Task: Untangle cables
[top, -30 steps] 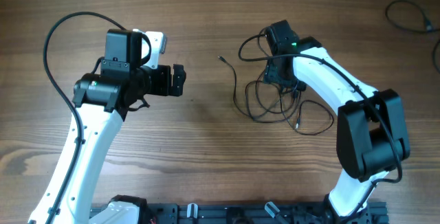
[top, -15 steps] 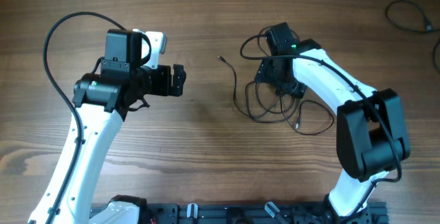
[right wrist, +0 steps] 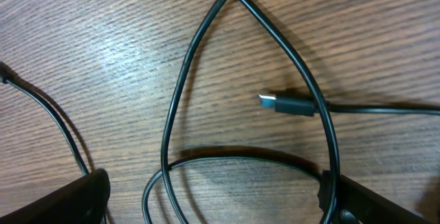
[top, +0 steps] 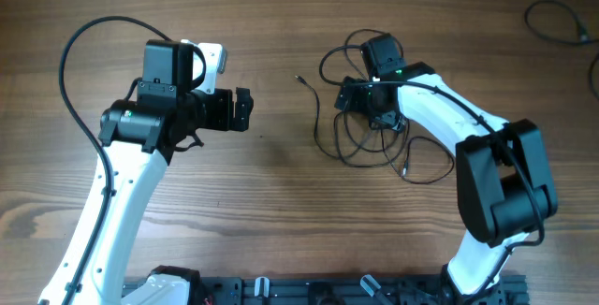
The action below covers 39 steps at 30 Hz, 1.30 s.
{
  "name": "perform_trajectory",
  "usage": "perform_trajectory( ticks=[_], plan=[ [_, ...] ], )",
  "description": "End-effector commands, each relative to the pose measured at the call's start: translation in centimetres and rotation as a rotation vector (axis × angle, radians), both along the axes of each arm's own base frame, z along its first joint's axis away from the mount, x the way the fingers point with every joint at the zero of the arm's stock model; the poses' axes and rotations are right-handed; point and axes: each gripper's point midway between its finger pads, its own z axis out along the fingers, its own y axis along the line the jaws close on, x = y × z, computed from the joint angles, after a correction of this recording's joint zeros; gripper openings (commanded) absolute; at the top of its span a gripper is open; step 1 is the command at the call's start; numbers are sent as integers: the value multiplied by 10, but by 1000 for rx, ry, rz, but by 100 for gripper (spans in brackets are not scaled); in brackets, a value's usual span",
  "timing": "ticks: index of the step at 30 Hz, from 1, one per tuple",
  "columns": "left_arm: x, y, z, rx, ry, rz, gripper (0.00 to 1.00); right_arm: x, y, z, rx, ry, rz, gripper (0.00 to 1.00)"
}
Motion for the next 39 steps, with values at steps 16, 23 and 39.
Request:
perform_trajectory(
  ticks=[16, 23, 39],
  plan=[
    [-4, -11, 6, -47, -8, -55, 100, -11, -22, -44, -226, 29, 404, 100],
    [-4, -11, 6, -43, -11, -62, 100, -12, -18, -44, -218, 28, 428, 100],
    [-5, -13, 6, -44, -14, -82, 100, -16, -5, -45, -230, 15, 486, 28]
  ],
)
